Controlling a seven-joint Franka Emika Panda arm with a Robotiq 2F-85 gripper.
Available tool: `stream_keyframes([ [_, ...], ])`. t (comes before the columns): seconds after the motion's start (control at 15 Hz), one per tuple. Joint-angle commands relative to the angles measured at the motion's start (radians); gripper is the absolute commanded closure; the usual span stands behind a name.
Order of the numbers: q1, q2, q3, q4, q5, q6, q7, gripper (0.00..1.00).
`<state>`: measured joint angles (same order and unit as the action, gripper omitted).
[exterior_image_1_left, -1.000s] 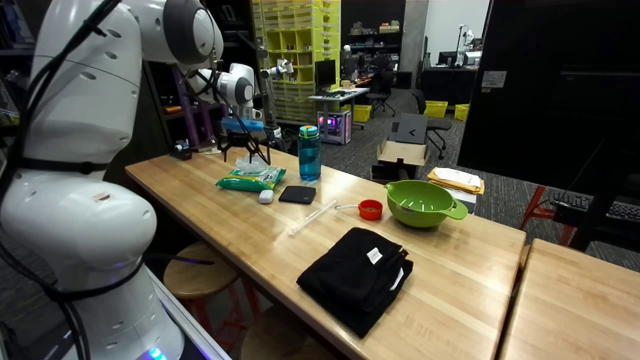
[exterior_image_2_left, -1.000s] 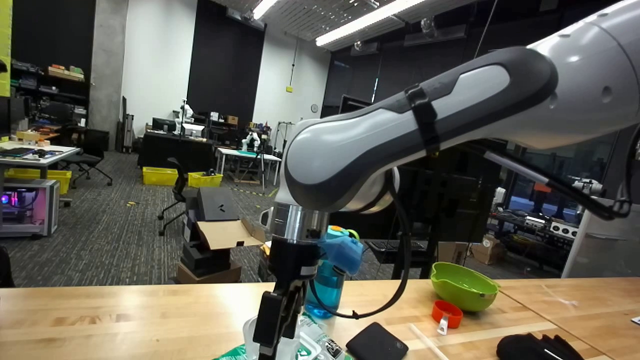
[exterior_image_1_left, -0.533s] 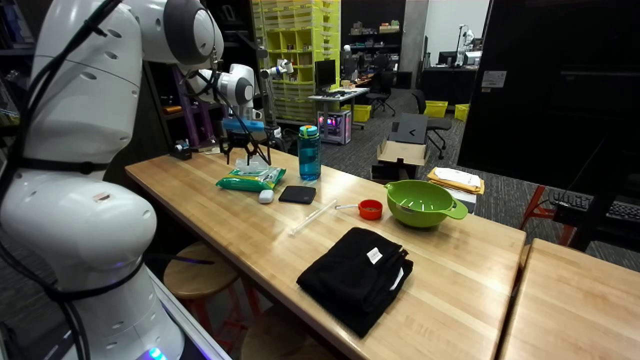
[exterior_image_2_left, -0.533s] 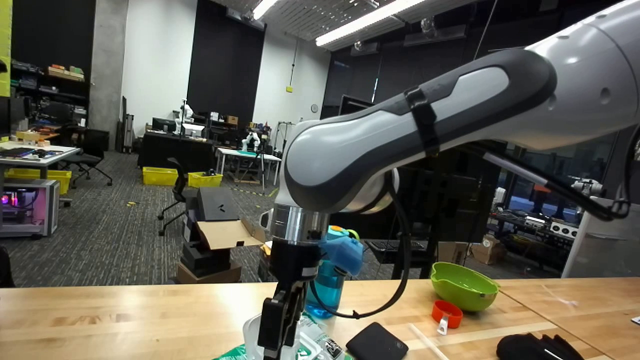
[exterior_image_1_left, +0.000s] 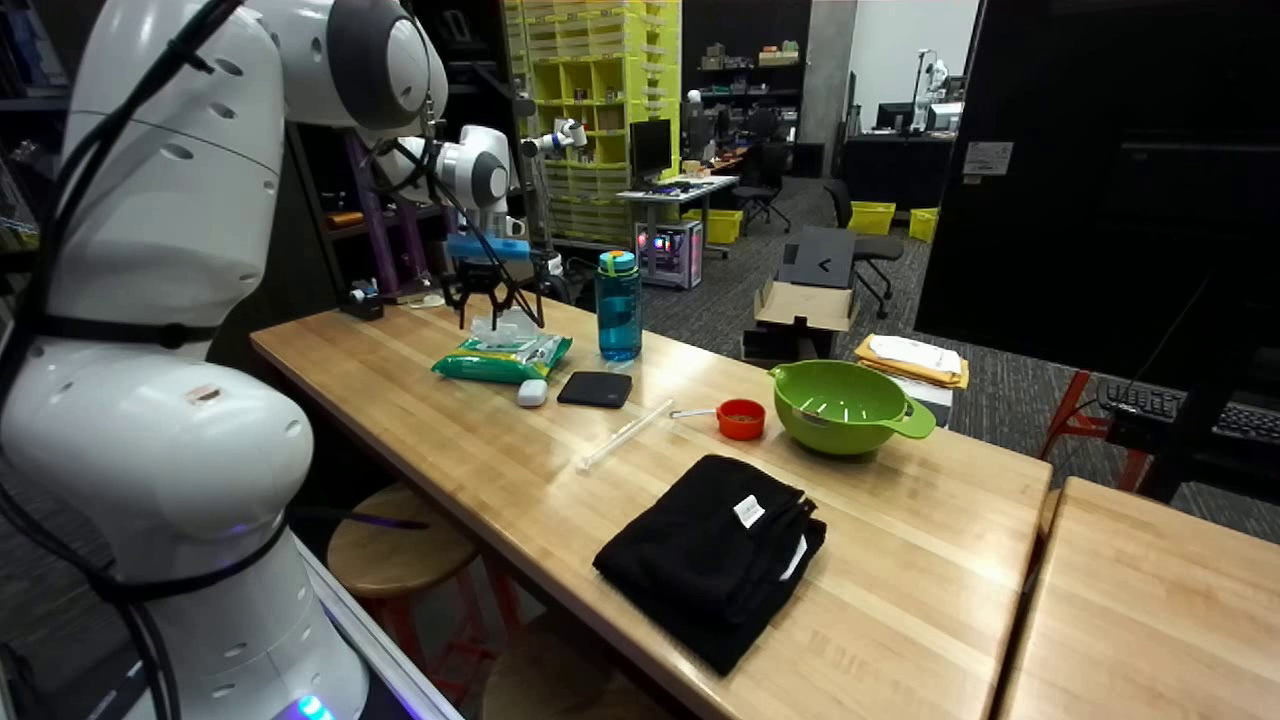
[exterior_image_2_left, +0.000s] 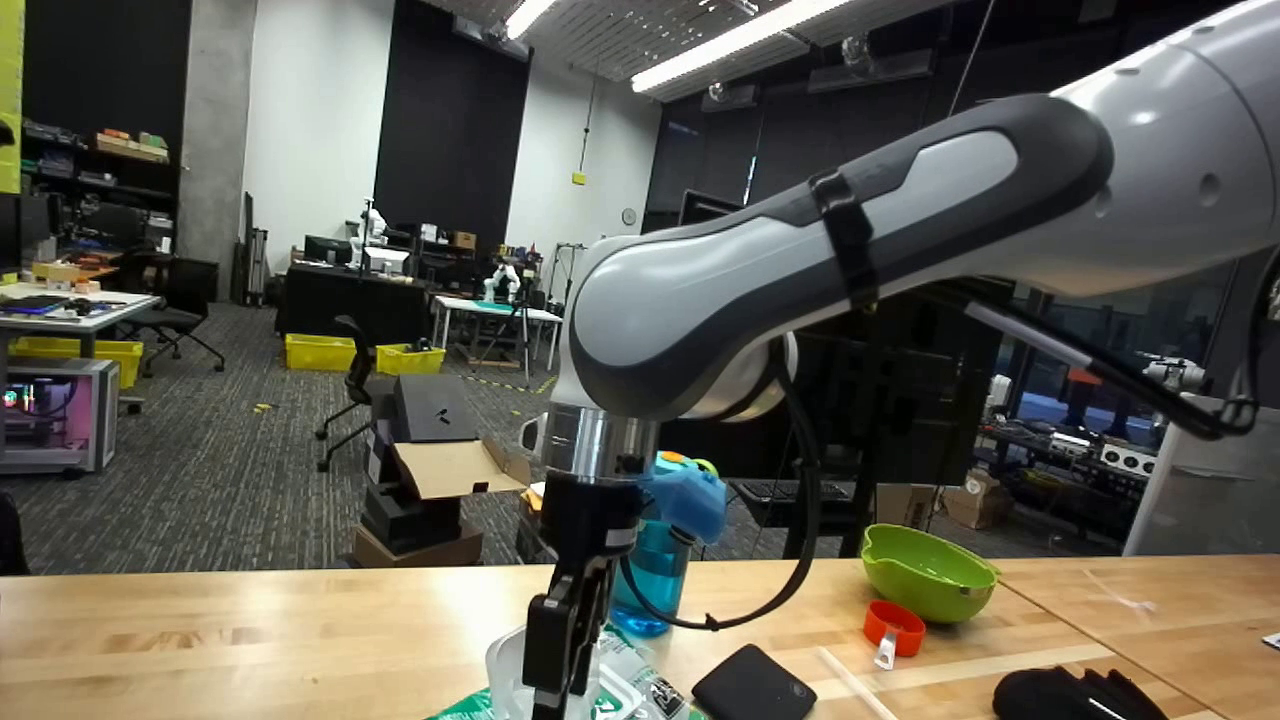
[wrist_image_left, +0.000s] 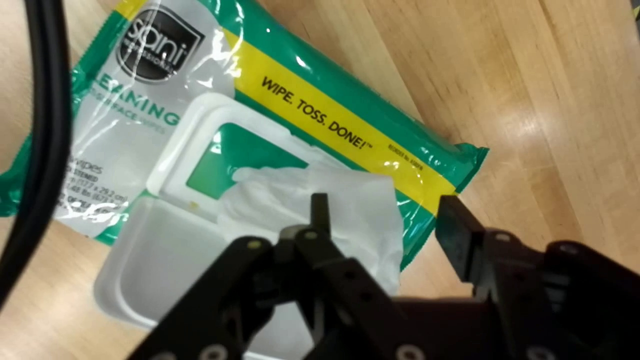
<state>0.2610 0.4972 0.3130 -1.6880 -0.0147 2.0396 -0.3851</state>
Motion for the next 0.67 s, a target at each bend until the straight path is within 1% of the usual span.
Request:
stream_keyframes([
  [0.0, 0.013, 0.005, -0.008, 0.022, -0.017, -0.023, -0.008, 0.72],
  [0.13, 0.013, 0.003, -0.008, 0.019, -0.018, -0.02, -0.008, 0.86],
  [0.2, 0.013, 0.003, -0.008, 0.019, -0.018, -0.019, -0.008, 0.95],
  [0.27, 0.013, 0.002, -0.009, 0.018, -0.019, -0.018, -0.008, 0.99],
  [0.6, 0.012, 0.0, -0.009, 0.016, -0.019, -0.017, -0.009, 1.0],
])
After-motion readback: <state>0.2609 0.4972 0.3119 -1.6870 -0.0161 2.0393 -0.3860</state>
